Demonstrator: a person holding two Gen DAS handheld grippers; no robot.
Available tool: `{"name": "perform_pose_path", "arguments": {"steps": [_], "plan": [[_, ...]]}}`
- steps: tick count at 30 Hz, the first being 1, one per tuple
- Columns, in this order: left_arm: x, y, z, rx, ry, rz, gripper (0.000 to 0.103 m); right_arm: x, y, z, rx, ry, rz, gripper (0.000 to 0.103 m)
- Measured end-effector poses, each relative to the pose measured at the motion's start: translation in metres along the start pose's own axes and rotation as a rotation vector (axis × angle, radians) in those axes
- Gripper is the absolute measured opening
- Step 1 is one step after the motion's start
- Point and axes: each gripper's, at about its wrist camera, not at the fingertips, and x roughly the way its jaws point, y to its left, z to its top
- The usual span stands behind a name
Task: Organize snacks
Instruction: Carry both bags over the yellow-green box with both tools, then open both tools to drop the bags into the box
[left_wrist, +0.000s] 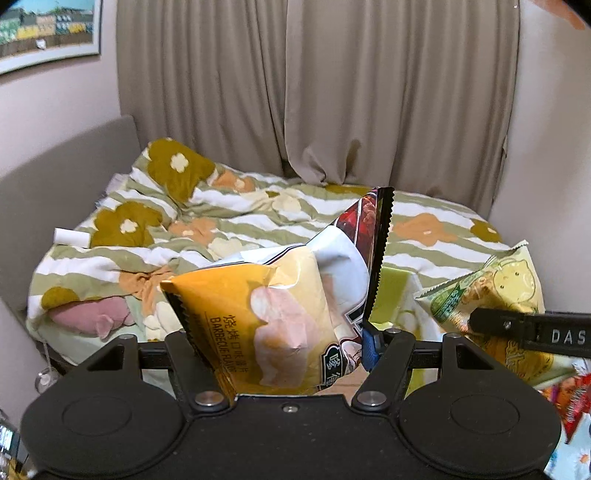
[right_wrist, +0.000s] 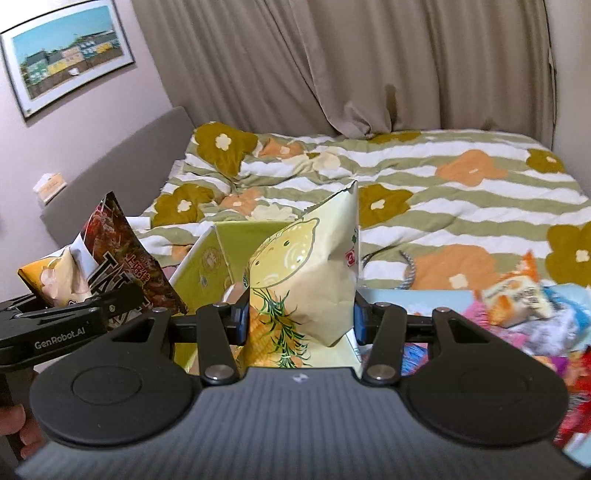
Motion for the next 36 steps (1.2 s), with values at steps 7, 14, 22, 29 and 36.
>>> {"name": "perform_pose_path", "arguments": {"steps": [7, 14, 22, 29, 36], "plan": [[0.097, 0.015, 0.017, 0.046, 0.129, -0.081, 0.072, 0.066, 0.019, 0.003, 0.057, 0.04, -0.079, 0.064], [0.147, 0.017, 0.008, 0.055, 0.237, -0.118, 0.097, 0.098, 0.021, 0.001, 0.059, 0.078, -0.159, 0.064], [0.128, 0.036, 0.005, 0.028, 0.213, -0.088, 0.101, 0.113, 0.016, 0.0, 0.055, 0.103, -0.143, 0.064], [0.097, 0.04, 0.001, -0.004, 0.174, -0.028, 0.101, 0.127, 0.018, 0.011, 0.044, 0.118, -0.106, 0.064], [0.078, 0.033, 0.0, 0.01, 0.098, 0.049, 0.101, 0.16, 0.023, 0.023, 0.021, 0.153, -0.062, 0.065]]}}
